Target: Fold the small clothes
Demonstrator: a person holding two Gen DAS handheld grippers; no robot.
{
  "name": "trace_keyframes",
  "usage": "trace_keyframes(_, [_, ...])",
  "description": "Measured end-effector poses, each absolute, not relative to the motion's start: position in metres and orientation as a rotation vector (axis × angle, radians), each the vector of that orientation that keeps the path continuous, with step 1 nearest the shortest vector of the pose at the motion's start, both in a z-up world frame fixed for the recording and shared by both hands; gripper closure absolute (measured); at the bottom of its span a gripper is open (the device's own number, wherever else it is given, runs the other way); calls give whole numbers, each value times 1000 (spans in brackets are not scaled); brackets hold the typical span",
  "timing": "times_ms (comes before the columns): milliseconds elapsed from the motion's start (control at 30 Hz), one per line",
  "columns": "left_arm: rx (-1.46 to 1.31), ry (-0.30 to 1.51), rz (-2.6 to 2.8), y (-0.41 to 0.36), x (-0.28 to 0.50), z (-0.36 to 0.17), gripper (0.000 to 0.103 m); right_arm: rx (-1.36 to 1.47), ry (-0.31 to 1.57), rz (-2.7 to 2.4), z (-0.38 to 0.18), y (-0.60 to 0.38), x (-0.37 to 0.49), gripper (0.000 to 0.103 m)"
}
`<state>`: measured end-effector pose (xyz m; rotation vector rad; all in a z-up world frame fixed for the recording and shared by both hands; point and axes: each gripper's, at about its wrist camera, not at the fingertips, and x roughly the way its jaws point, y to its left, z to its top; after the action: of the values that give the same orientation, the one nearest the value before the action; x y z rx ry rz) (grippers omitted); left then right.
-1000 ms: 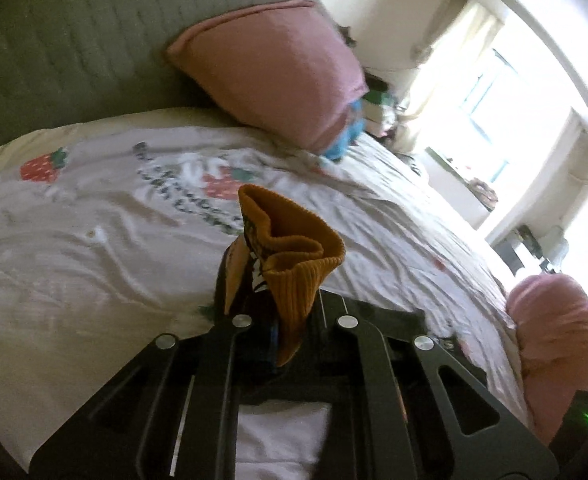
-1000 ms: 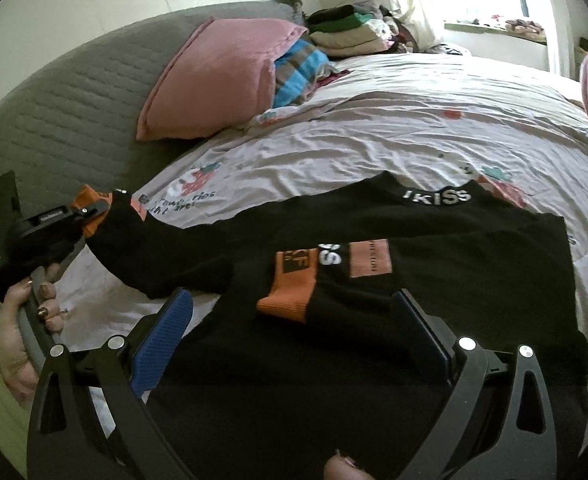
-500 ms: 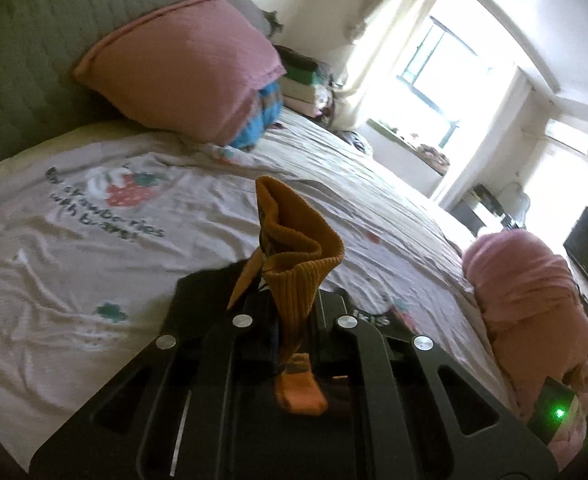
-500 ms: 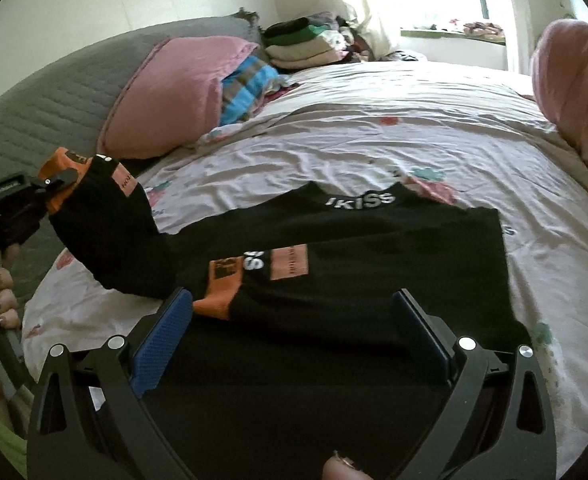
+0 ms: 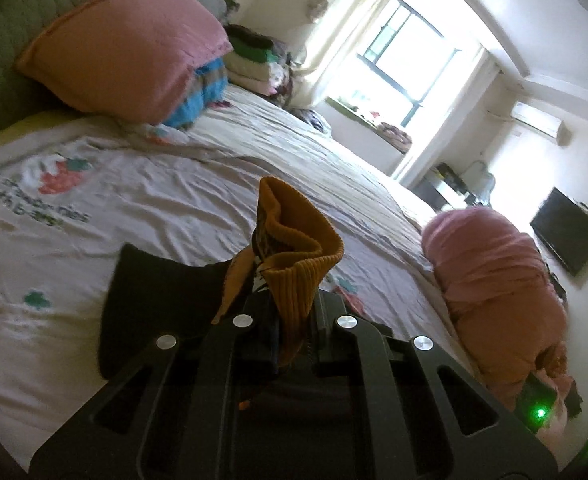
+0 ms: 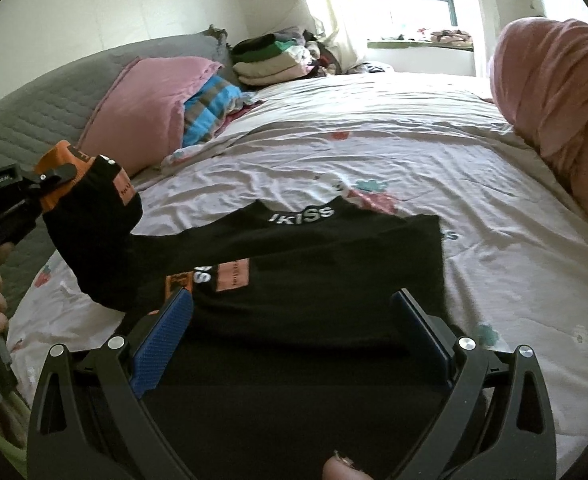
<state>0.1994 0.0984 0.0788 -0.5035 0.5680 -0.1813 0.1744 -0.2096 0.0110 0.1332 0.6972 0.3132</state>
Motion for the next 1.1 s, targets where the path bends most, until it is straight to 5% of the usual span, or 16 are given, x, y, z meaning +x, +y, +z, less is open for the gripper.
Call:
trace_keyframes(767, [-426,807,-497,5,229,-12,98,204,743,166,-12,-271,181,5])
trace_keyframes(1033, [-486,879,-563,7,231,-38,60,229,777,155,-22,-274,186,5])
trace_keyframes(1100, [-521,881,-572,14,232,-38,41,231,788,162,-25,-271,187,5])
